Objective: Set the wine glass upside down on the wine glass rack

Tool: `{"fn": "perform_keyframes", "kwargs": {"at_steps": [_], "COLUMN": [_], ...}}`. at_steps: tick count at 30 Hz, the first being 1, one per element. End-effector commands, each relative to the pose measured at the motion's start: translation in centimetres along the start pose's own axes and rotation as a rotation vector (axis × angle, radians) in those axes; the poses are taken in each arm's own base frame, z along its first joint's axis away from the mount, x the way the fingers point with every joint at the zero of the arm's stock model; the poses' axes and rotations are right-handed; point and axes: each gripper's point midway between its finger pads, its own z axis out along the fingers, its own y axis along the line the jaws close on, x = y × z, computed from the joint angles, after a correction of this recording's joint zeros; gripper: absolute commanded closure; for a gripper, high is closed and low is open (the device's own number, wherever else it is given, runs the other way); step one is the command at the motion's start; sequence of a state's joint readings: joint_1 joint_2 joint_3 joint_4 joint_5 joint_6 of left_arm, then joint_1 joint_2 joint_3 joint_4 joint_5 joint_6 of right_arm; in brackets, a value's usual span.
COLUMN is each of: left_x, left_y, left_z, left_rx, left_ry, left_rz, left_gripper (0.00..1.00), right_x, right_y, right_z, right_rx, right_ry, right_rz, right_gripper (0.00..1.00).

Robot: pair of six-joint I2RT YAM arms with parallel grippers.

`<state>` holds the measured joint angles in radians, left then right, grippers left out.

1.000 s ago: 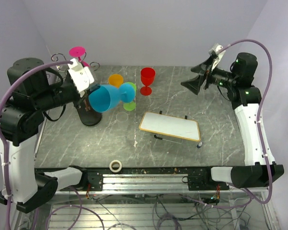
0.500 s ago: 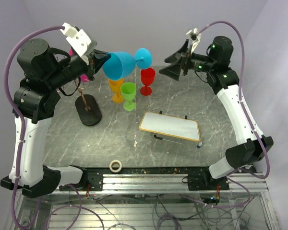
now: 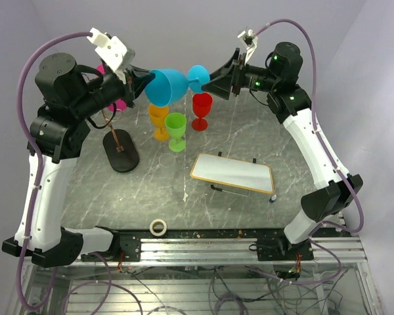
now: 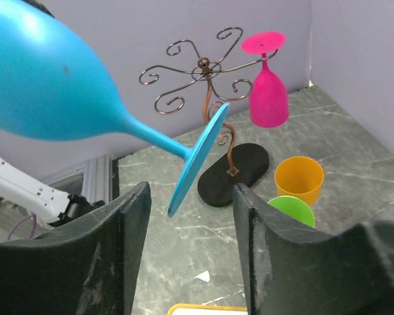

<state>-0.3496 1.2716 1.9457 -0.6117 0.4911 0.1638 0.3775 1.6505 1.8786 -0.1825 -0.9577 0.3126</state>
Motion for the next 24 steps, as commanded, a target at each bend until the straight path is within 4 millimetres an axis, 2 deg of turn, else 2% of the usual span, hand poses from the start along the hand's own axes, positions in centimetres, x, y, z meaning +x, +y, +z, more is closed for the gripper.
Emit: {"fn": "perform_keyframes", "kwargs": {"at_steps": [1, 6, 13, 18, 21, 24], "left_x": [-1.3, -0.8, -0.2, 0.2, 0.2, 0.3], "left_y": [0.2, 0.1, 0.2, 0.2, 0.2, -0.2], "left_z": [-0.1, 0.2, 0.6, 0.6, 0.5, 0.3], "left_rx": [-0.015, -0.008, -0.004, -0.003, -0.005, 0.01], "left_ry": [-0.05, -0.039, -0.029, -0.018, -0.016, -0.015], "left_rz": [0.01, 0.004, -0.002, 0.003, 0.012, 0.018], "left_gripper": [0.93, 0.93, 0.93, 0.93, 0.93, 0.87], "right_x": [-1.3, -1.0, 0.1, 0.3, 0.3, 0.2], "right_y": [-0.4, -0.3, -0.5, -0.3, -0.6, -1.0], "right_z": [0.4, 0.5, 0.8, 0.8, 0.5, 0.2], "right_rx": [0.055, 0.082, 0.123, 0.124, 0.156, 0.186], "right_ry": [-0.03, -0.023, -0.011, -0.013, -0.013, -0.012], "right_rz": [-0.023, -0.03, -0.015, -0.006, -0.011, -0.026], "right_gripper": [0.51, 0.64, 0.67, 0.86, 1.0, 1.0]}}
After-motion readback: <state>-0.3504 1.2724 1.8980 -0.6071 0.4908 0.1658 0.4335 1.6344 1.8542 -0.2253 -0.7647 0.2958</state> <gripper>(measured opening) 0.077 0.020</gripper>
